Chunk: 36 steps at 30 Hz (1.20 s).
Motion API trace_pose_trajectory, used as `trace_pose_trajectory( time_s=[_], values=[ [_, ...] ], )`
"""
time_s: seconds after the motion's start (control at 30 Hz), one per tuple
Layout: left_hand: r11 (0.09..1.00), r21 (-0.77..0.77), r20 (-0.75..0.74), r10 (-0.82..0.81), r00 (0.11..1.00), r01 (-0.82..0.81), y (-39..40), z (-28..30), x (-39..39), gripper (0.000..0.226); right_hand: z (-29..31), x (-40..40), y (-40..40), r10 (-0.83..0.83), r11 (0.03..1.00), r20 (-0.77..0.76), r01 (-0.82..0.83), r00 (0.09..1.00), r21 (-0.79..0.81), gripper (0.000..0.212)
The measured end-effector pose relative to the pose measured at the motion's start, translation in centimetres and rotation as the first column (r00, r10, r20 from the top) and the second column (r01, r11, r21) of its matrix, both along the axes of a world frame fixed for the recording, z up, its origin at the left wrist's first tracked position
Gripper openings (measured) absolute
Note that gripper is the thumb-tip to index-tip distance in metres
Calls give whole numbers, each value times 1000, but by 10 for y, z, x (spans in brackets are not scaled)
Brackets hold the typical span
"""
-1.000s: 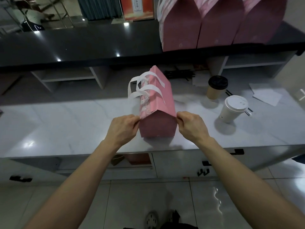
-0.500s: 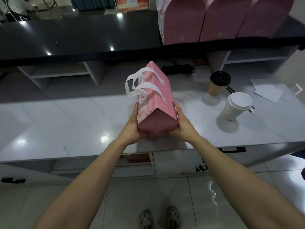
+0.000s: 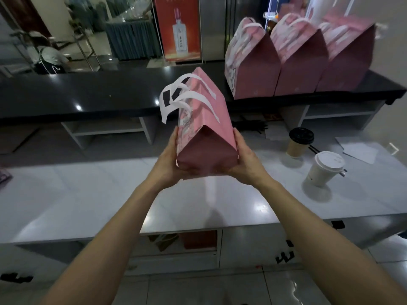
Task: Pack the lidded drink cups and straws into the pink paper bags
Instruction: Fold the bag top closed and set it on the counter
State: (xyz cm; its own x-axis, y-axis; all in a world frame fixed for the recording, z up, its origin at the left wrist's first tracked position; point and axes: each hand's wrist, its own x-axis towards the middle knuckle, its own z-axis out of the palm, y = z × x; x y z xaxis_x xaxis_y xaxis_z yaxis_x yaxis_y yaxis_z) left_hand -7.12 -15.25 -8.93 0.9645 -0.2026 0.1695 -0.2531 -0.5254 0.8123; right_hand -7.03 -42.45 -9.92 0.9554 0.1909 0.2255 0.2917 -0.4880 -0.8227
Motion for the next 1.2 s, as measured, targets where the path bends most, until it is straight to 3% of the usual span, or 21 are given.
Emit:
trace_pose_trajectory(
  time_s=[0.2, 0.4, 0.53, 0.73, 0.93, 1.07, 1.2],
  values=[
    [998, -34, 108, 49, 993, -46, 9, 57, 66, 155, 61, 71, 8, -19, 1000, 75, 18, 997, 12, 148],
    [998, -1, 219, 66, 974, -67, -3, 80, 139, 143, 85, 146, 2, -29, 999, 136, 25, 990, 26, 134],
    [999, -22, 187, 42, 982, -39, -15, 75, 176, 142, 77, 188, -3, -1, 1000, 107, 0, 994, 4, 125],
    [985, -70, 142, 166, 976, -157, -21, 57, 208, 137, 66, 210, -8, -14, 999, 45, 16, 999, -47, 111],
    [966, -117, 139, 248, 959, -232, -29, 55, 238, 120, 9, 197, -28, -131, 929, -71, 97, 989, -358, 76],
    [957, -119, 170, 283, 944, -266, -47, 51, 253, 117, -27, 188, -36, -131, 848, -245, -19, 961, -529, 76],
    [951, -124, 188, 303, 934, -284, -58, 49, 264, 120, -42, 181, -37, -136, 823, -299, -60, 944, -565, 72]
  ],
)
